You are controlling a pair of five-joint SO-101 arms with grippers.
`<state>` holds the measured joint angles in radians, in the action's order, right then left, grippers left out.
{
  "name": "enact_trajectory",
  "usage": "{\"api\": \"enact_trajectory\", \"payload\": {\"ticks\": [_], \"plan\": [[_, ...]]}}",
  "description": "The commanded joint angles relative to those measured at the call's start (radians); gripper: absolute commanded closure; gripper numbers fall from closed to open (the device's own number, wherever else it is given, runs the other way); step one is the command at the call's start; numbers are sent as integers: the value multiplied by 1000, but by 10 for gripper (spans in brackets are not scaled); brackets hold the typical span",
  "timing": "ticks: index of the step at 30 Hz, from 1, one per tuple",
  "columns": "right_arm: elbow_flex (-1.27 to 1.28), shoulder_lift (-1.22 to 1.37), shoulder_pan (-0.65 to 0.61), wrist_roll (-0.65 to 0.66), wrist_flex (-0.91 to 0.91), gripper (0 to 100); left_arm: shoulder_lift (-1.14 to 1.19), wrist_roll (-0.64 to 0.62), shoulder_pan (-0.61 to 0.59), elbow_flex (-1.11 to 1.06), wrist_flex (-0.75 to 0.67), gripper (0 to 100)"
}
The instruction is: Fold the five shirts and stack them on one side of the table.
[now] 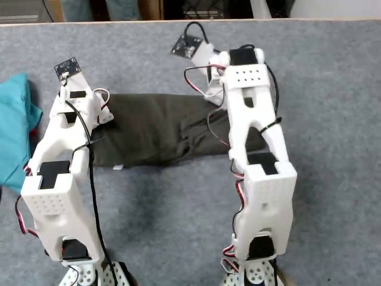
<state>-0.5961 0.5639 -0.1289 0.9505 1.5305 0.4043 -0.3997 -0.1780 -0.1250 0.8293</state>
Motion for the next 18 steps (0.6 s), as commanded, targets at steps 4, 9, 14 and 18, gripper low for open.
{"api": "enact_trajectory", "payload": {"ticks": [4,9,14,18], "plan": [[-42,-10,78,3,233,988,2,-11,-1,31,-2,965],[76,22,104,-6,94,985,2,-11,-2,31,-2,965],[168,136,112,-80,-201,985,2,-11,-2,25,-3,965],[137,180,130,-114,-206,985,0,-11,-1,22,-5,965]]}}
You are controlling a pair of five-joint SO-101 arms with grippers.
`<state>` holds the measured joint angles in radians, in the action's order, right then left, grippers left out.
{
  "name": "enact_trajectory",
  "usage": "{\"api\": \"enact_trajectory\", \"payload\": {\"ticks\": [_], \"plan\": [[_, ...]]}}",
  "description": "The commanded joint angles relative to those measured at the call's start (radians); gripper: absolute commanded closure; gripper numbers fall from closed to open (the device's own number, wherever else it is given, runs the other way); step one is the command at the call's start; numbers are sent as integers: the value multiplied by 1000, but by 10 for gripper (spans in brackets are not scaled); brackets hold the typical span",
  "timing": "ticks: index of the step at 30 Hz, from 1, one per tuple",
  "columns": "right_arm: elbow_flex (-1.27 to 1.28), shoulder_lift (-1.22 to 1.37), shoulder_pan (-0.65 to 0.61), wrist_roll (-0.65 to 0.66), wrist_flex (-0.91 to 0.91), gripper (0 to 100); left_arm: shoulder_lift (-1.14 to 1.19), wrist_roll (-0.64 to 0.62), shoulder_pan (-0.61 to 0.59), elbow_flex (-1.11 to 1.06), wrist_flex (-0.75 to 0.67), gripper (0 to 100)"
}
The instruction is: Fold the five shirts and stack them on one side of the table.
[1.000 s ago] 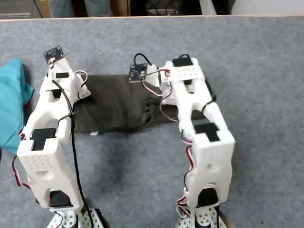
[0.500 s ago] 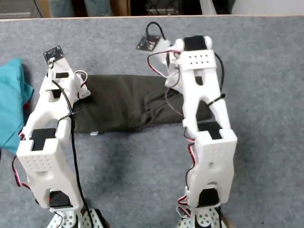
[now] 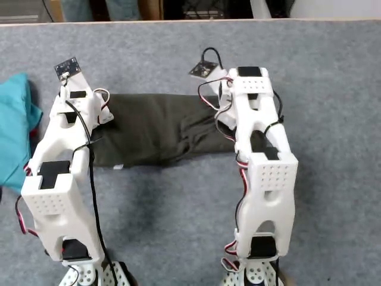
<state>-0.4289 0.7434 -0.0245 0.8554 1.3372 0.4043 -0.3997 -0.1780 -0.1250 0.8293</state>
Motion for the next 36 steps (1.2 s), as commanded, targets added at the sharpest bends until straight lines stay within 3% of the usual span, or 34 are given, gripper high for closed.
{"api": "enact_trajectory", "payload": {"ticks": [1,10,21,30,36], "plan": [[-50,-5,31,-15,25,985,0,-11,-1,22,-5,965],[-380,-64,57,-14,313,984,0,-11,-1,22,-6,965],[-429,122,46,-15,252,984,0,-11,-1,22,-6,965],[-453,36,66,-21,259,984,0,-11,-1,22,-6,965],[-636,-10,91,-23,278,984,0,-11,-1,22,-6,965]]}}
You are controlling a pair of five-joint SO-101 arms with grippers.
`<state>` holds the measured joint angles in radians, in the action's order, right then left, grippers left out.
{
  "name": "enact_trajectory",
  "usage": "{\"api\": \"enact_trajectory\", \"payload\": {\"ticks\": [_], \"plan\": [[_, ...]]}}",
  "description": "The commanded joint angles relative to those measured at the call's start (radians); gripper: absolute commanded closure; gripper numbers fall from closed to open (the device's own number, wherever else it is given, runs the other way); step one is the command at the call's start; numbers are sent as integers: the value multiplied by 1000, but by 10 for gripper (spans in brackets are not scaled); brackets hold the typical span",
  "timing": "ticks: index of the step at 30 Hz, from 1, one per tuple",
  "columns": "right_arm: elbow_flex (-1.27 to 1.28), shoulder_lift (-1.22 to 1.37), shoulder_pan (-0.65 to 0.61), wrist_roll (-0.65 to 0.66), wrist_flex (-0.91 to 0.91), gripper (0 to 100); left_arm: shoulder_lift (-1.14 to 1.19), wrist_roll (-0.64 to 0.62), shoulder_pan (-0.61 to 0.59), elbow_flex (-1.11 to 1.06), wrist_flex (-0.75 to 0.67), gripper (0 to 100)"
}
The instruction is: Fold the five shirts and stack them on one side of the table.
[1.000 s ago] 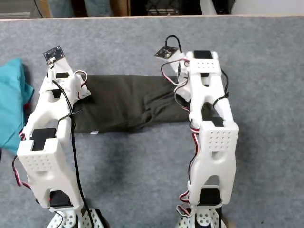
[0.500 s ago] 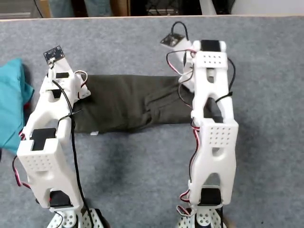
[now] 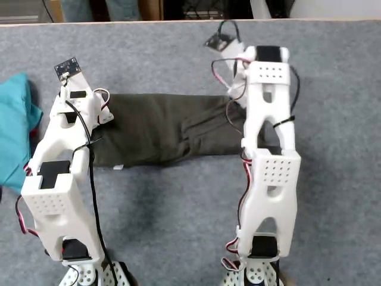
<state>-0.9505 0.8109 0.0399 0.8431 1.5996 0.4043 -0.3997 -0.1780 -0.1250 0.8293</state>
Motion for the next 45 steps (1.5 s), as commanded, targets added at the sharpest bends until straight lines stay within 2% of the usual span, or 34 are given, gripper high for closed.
{"api": "enact_trajectory", "payload": {"ticks": [1,3,6,13,16,19,21,26,29,33,37,41,45], "plan": [[-147,-81,34,-11,31,984,0,-11,-4,22,-5,965],[-217,-82,54,-38,78,984,0,-11,-5,21,-3,965],[-334,-79,89,-153,167,984,0,-11,-5,21,-2,965],[-298,-15,241,-427,100,984,-9,-6,-2,27,-2,960],[-278,82,299,-632,41,984,-14,-5,2,36,2,959],[-285,193,362,-758,-48,984,-74,-5,-4,97,100,954],[-286,251,393,-809,-101,984,-118,-5,-4,156,199,912],[-329,286,427,-832,-110,984,-207,-2,-45,295,479,795],[-358,312,442,-832,-115,984,-203,84,-114,325,582,777],[-429,355,450,-824,-123,984,-152,213,-203,331,620,775],[-515,414,440,-783,-120,984,-46,270,-222,344,588,765],[-616,469,440,-783,-97,984,81,281,-223,400,603,753],[-711,519,434,-781,-68,984,138,281,-222,542,721,751]]}}
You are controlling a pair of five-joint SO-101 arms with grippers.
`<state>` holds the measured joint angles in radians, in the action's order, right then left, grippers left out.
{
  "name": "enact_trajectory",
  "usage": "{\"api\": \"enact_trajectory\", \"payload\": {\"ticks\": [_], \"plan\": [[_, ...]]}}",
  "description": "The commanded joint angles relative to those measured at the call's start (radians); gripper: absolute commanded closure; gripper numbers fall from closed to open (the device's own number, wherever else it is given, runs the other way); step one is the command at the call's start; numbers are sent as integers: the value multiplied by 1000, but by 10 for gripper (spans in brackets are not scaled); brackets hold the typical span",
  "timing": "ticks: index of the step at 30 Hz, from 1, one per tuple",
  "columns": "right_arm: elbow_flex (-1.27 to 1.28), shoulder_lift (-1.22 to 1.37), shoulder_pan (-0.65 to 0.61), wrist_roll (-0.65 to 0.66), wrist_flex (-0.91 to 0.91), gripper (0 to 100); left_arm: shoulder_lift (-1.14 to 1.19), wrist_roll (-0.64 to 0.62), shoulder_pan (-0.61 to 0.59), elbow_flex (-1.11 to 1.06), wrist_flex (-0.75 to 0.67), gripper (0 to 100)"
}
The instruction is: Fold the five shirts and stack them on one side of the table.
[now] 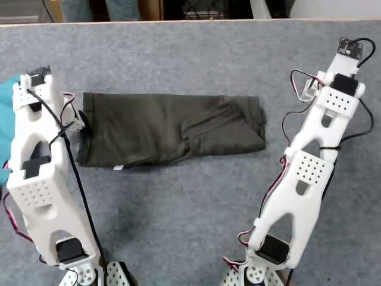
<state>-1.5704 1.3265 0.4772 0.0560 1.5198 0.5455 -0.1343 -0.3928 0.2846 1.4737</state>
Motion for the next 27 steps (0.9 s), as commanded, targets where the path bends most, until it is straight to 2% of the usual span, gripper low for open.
{"api": "enact_trajectory", "payload": {"ticks": [1,3,6,10,14,20,27], "plan": [[-101,13,-6,6,14,984,3,15,-7,176,114,751],[-102,21,-9,6,14,984,5,21,-7,252,170,751],[-102,22,-18,8,14,984,6,95,-4,320,218,751],[-102,22,-18,20,14,984,9,190,39,286,216,750],[-102,22,-18,20,14,984,9,261,56,193,135,750],[-102,22,-18,20,14,984,9,281,53,47,-12,754],[-102,22,-18,20,14,984,9,276,61,-42,-28,770]]}}
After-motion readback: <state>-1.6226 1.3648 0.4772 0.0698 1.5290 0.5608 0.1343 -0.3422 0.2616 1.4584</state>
